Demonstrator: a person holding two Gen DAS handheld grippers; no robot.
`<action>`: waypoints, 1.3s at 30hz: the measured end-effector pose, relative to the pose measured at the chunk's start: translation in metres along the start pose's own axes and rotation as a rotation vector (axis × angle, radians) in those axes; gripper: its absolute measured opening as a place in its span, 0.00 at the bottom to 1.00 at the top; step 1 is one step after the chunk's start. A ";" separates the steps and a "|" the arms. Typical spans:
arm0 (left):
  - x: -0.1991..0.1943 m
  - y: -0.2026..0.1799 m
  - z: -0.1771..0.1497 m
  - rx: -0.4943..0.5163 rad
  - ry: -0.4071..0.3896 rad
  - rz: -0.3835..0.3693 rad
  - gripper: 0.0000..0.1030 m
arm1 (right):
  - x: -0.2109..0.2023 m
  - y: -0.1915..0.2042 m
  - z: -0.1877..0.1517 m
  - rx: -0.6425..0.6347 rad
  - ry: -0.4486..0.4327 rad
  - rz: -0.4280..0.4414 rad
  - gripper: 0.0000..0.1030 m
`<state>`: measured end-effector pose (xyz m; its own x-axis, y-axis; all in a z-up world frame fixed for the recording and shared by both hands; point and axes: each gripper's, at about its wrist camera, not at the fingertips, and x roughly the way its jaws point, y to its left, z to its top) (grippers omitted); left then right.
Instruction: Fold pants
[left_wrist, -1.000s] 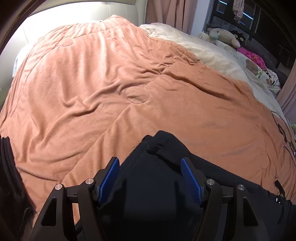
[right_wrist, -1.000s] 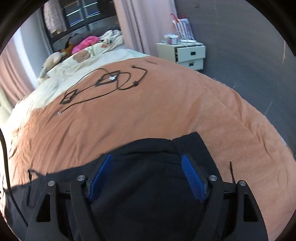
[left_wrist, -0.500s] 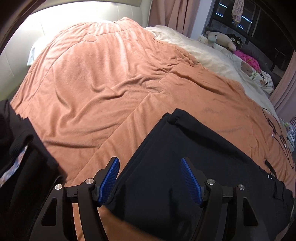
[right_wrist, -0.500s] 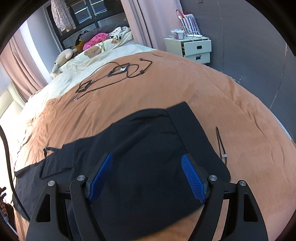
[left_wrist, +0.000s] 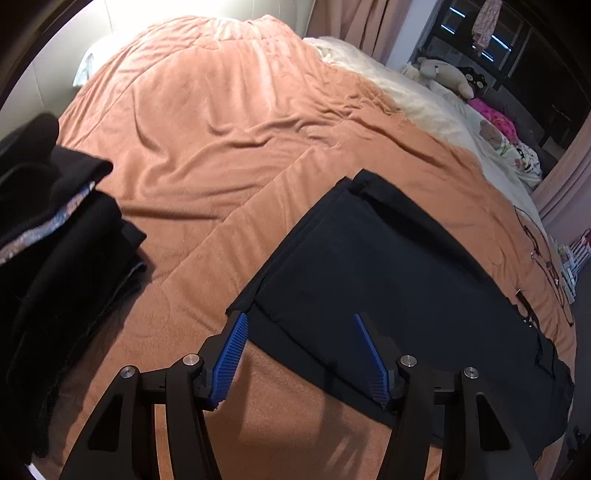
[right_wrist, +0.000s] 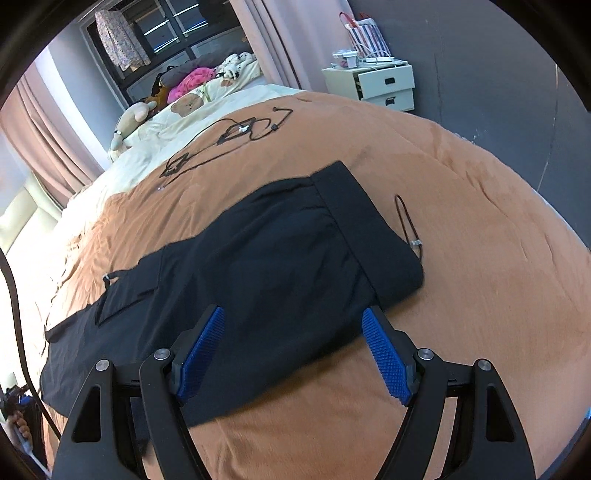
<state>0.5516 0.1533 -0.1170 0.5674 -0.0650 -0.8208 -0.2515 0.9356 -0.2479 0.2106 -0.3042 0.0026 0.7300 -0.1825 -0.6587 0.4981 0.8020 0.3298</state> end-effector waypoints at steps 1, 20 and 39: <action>0.004 0.001 -0.002 -0.006 0.011 -0.002 0.58 | -0.001 -0.003 -0.003 0.002 0.005 -0.001 0.74; 0.061 0.021 -0.009 -0.121 0.047 -0.047 0.47 | -0.001 -0.016 -0.029 -0.005 0.047 -0.020 0.74; 0.036 0.050 -0.013 -0.212 0.016 -0.016 0.27 | 0.005 -0.020 -0.037 0.028 0.058 -0.007 0.74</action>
<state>0.5487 0.1935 -0.1658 0.5604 -0.0863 -0.8237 -0.4032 0.8403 -0.3624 0.1869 -0.3002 -0.0331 0.6987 -0.1542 -0.6986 0.5164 0.7845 0.3434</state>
